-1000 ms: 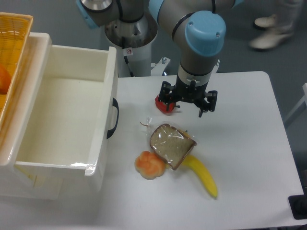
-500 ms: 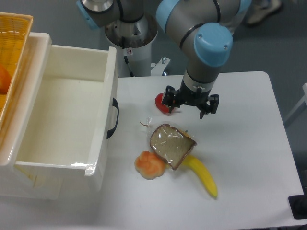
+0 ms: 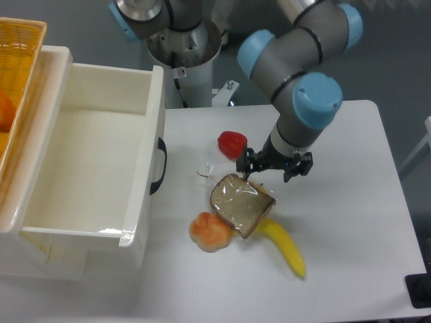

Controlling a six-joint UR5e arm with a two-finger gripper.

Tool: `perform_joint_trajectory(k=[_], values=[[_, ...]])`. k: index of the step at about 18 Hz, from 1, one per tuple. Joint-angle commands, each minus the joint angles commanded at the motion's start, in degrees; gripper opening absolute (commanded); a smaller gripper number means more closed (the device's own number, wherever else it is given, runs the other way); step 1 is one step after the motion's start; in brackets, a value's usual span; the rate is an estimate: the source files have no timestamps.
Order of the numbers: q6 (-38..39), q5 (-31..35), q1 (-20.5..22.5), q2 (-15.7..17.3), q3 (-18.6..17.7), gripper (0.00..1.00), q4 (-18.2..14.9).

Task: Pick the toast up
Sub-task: 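Move the gripper over the plastic-wrapped toast slice, then lower the gripper onto the toast's wrapped edge and close it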

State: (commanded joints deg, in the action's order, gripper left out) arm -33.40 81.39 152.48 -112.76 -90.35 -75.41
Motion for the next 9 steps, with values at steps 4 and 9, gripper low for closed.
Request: perform_joint_trajectory(k=[4,9], values=[[0.00,-4.56,1.67,0.00,-0.53,1.00,0.00],[0.00,-6.67,2.99,-1.40,-0.53,1.00,1.14]])
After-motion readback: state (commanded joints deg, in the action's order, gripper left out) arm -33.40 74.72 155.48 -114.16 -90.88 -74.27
